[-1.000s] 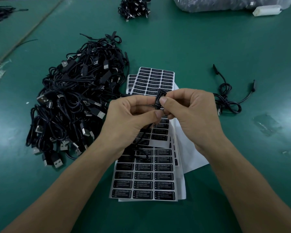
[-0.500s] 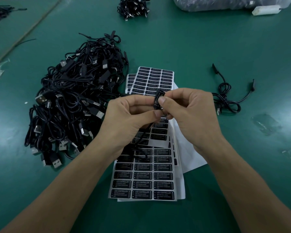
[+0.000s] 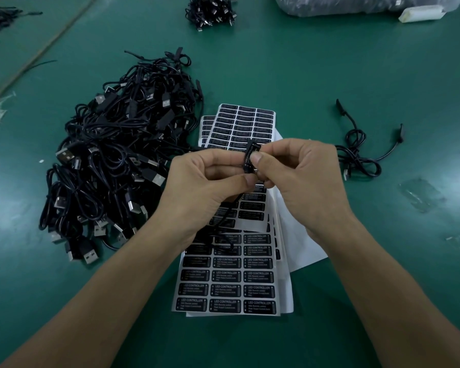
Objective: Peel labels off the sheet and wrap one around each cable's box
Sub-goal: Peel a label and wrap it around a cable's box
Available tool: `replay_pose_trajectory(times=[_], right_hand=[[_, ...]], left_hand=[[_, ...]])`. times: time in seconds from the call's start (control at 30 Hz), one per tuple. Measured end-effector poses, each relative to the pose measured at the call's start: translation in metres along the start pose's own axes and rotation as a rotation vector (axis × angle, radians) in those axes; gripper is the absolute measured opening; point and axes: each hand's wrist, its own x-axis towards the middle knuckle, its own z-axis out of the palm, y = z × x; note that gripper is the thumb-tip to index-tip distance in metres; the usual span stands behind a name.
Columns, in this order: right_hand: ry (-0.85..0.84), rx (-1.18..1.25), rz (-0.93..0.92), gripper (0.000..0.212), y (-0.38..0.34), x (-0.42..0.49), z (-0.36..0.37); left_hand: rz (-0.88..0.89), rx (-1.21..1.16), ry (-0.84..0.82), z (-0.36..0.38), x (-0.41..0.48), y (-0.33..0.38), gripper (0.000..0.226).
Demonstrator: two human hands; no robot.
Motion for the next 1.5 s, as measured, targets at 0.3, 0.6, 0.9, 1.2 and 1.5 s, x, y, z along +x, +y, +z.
replay_pose_trajectory(times=[0.3, 0.6, 0.9, 1.2, 1.5], right_hand=[[0.023, -0.025, -0.008, 0.014, -0.0011, -0.0009, 0.0016], [0.041, -0.049, -0.043, 0.012, -0.0027, -0.0025, 0.0028], [0.061, -0.098, -0.088, 0.018, -0.003, -0.0029, 0.0036], [0.029, -0.096, -0.054, 0.015, -0.0022, -0.0018, 0.0021], [0.04, -0.072, -0.042, 0.012, -0.0041, -0.004, 0.002]], left_hand=[[-0.005, 0.001, 0.012, 0.0022, -0.0007, 0.0021, 0.032], [-0.034, 0.003, 0.061, 0.0021, 0.0003, 0.0006, 0.006], [-0.032, 0.006, 0.069, 0.0022, 0.0014, -0.0012, 0.007], [-0.022, 0.018, 0.052, 0.0006, 0.0011, -0.0025, 0.01], [-0.001, 0.049, 0.083, 0.004, 0.0009, -0.0043, 0.008]])
